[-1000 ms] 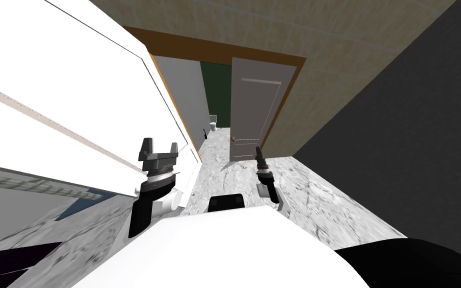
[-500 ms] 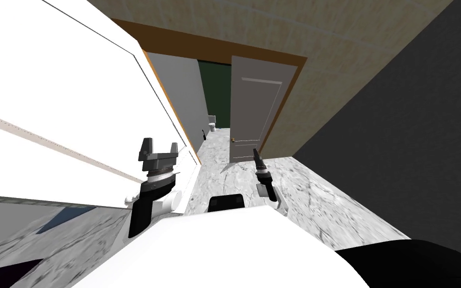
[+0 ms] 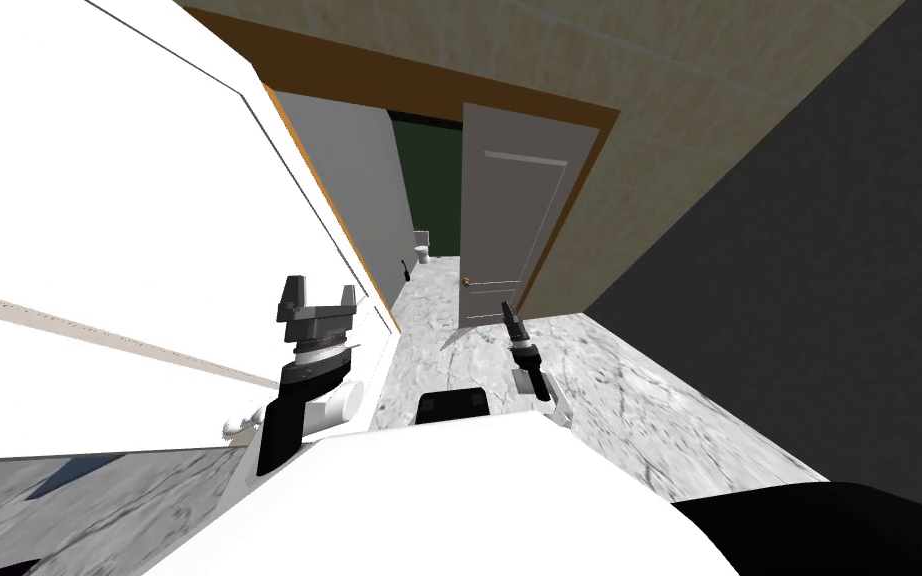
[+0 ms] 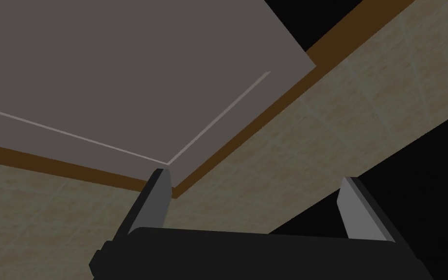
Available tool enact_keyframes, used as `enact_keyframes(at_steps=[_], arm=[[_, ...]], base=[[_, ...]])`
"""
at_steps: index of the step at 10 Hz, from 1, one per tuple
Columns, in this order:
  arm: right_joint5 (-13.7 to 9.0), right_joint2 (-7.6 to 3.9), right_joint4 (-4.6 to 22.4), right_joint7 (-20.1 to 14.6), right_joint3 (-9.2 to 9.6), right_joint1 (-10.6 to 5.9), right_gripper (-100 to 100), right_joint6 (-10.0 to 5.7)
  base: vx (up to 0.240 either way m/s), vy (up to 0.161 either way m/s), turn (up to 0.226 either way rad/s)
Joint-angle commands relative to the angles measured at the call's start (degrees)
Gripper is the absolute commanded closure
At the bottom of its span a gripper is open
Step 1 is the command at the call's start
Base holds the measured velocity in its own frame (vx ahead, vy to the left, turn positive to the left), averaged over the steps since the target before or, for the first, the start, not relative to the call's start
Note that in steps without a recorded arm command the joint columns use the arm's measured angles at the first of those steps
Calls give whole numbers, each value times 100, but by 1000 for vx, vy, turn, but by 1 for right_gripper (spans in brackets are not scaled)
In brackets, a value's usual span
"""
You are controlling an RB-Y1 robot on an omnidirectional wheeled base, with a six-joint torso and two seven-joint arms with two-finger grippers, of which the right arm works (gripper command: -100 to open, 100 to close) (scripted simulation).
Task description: Pull the door open
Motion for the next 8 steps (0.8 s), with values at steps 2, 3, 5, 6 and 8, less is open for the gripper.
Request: enact_keyframes(at_steps=[2,3,5,6,8], arm=[[105,-38,311,214,-44,-68,-100,-105],[147,-50,436,296,-59,-101,-100,-144],[230,-73,686,459,-91,-168,-100,-222],[272,-84,814,543,-107,-202,-100,-262],[357,-107,1070,710,-140,-270,-100,-342]], base=[[82,49,-44],[105,32,-41],[110,32,-44],[98,38,-39],[96,51,-47]])
